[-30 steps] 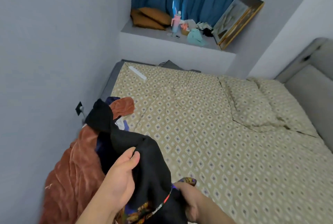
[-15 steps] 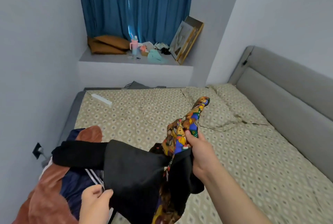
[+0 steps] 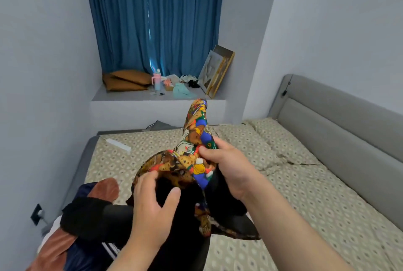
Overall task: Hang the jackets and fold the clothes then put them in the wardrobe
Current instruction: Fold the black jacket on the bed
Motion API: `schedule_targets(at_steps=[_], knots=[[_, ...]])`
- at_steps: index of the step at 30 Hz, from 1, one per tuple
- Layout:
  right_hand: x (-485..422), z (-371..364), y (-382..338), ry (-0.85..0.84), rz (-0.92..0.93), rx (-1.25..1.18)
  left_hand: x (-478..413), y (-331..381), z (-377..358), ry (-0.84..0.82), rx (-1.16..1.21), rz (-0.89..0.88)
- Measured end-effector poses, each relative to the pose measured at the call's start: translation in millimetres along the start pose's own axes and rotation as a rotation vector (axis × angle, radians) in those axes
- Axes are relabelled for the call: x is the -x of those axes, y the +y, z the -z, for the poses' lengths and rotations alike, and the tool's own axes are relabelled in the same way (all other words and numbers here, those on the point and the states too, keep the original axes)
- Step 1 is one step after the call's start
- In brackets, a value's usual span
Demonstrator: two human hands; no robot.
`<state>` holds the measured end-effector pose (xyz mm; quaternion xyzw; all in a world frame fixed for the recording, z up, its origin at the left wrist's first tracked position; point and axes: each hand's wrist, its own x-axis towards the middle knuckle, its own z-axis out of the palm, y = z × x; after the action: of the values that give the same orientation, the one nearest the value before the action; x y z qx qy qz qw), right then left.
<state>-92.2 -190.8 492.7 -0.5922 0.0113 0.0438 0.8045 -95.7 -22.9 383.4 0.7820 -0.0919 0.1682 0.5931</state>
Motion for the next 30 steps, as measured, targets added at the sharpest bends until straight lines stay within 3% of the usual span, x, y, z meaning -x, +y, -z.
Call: schedule_targets(at_steps=[2, 4, 6, 8, 10, 14, 17, 21, 23, 25, 28, 30], knots=[[1.1, 9.4, -15.5, -0.008, 0.032, 0.003, -25.5, -5.5, 1.7, 0.131, -0.199, -0.045], [-0.5, 17.1, -29.8, -0.007, 0.076, -0.011, -46.5, -4.2, 2.3, 0.075, -0.152, 0.102], [-3.7, 23.8, -42.9, 0.001, 0.119, -0.038, -55.0, -11.1, -0.2, -0.151, -0.067, 0.233], [-7.4, 30.6, -53.2, 0.020, 0.145, -0.063, -52.1, -24.9, -3.6, -0.404, -0.182, 0.282], [-10.5, 37.4, -60.9, 0.051, 0.156, -0.046, -48.1, -30.7, -5.3, -0.511, -0.235, 0.342], [-20.4, 58.0, -63.9, 0.240, 0.193, 0.051, -63.5, -18.3, 6.3, -0.392, -0.097, 0.438], [-26.5, 76.0, -58.4, 0.542, 0.252, 0.315, -80.2, 8.4, 19.6, -0.380, 0.141, 0.483], [-21.4, 80.0, -33.2, 0.875, 0.337, 0.930, -90.5, 47.9, 10.7, -0.267, 0.474, 0.525], [-11.1, 71.6, -13.9, 0.812, 0.532, 1.095, -100.4, 68.5, 5.4, -0.172, 0.640, 0.644], [-1.5, 60.3, 1.0, 0.603, 0.606, 1.119, -113.4, 87.4, 3.7, -0.123, 0.776, 0.808], [13.0, 46.0, 13.2, 0.391, 0.589, 1.042, -129.0, 110.7, 0.1, -0.079, 0.842, 0.888], [20.9, 36.7, 19.1, 0.303, 0.468, 1.004, -136.2, 124.8, -3.2, -0.085, 0.833, 0.881]])
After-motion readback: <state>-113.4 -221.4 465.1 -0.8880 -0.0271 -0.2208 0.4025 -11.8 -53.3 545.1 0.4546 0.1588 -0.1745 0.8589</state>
